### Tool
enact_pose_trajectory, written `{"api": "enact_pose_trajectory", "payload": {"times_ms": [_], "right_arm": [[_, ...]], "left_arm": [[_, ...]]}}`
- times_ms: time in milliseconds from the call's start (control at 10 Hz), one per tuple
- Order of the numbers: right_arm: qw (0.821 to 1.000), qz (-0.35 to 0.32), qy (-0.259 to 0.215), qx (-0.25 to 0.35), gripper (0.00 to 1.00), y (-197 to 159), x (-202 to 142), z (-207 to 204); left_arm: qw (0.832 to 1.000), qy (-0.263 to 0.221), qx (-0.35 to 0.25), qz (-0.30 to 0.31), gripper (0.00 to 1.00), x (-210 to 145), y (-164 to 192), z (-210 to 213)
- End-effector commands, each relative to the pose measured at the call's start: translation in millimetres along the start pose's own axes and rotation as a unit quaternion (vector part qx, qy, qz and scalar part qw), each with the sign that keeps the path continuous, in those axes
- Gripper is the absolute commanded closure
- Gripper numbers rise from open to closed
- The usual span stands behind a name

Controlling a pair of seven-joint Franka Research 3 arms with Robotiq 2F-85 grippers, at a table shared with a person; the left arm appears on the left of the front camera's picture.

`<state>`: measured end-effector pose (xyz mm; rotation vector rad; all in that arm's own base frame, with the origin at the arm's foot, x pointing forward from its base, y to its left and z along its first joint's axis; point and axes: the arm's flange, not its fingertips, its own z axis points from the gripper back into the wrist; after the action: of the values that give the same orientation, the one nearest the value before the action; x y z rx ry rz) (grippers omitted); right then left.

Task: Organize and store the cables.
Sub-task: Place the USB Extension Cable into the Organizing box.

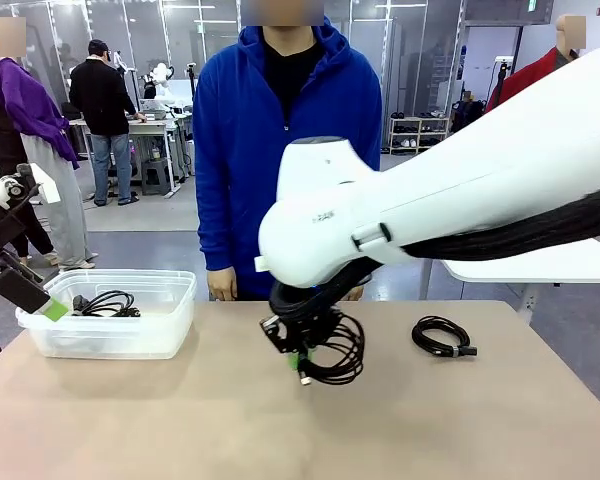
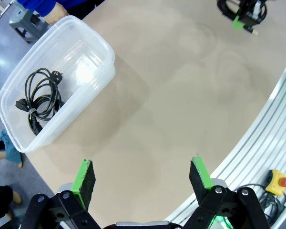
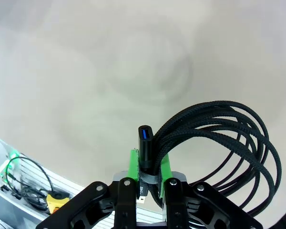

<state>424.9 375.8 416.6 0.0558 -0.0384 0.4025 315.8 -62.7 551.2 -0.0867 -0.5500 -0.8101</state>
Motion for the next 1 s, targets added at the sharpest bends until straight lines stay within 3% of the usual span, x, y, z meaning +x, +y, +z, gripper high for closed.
{"api": "enact_pose_trajectory", "payload": {"times_ms": [0, 400, 900], "right_arm": [[1.0, -0.012, 0.005, -0.004, 0.8, 21.3, 17.4, -18.9], [0.999, -0.036, 0.004, 0.01, 0.8, 40.6, 27.3, -54.6], [0.999, -0.049, 0.011, 0.007, 0.8, 38.6, 32.9, -83.7]], "left_arm": [[1.0, 0.0, 0.002, -0.002, 0.0, 0.8, -1.6, 1.0], [1.0, 0.0, 0.002, -0.002, 0.0, 0.8, -1.6, 1.0], [1.0, 0.0, 0.002, -0.002, 0.0, 0.8, -1.6, 1.0]]}}
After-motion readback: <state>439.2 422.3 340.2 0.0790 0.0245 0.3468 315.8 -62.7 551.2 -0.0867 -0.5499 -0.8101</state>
